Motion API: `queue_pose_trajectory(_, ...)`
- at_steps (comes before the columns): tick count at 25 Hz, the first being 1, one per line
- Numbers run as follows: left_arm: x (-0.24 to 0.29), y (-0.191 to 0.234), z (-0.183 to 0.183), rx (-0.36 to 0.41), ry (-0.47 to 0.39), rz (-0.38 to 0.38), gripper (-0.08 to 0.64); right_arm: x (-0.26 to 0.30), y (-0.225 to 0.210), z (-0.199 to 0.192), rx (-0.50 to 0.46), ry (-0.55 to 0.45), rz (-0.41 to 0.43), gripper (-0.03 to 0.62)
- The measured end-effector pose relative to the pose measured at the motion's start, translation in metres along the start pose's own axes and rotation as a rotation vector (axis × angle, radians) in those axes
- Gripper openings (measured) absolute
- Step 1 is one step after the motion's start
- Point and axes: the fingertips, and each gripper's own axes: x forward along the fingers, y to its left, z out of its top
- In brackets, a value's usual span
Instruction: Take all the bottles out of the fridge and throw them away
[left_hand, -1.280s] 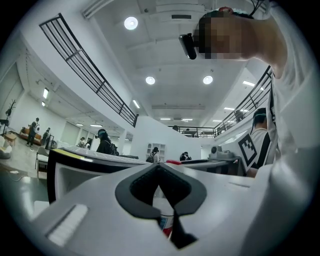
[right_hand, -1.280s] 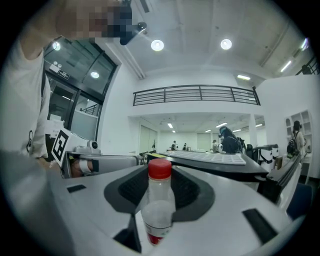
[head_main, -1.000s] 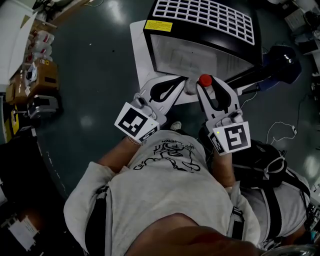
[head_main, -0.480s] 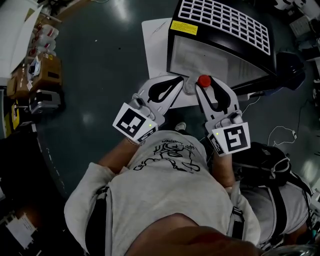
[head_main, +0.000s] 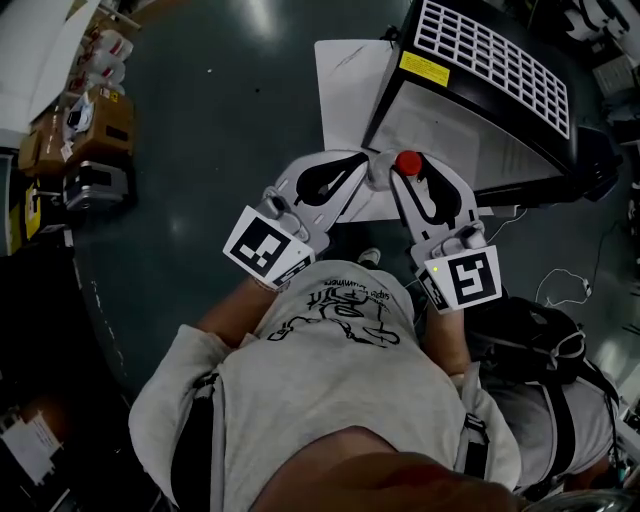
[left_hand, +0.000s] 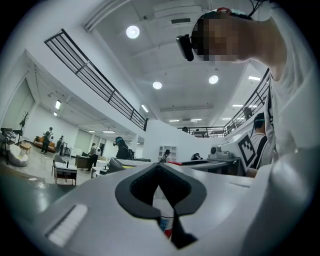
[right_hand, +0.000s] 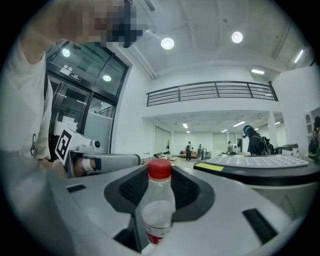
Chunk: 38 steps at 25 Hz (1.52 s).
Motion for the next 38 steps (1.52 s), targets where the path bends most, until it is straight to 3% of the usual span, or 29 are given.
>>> queue_pose_trajectory(23,-0.131,0.078,0.013,0.01,0.01,0.165,0.008,0.094,0.119,0.005,-0.003,0.0,0.167,0.143)
queue_pose_trajectory(38,-0.147,0.082,0.005,0.013,0.023,0.242,0.008,0.104,0.137,0.0,-0.017,0.004,0.265,0.143)
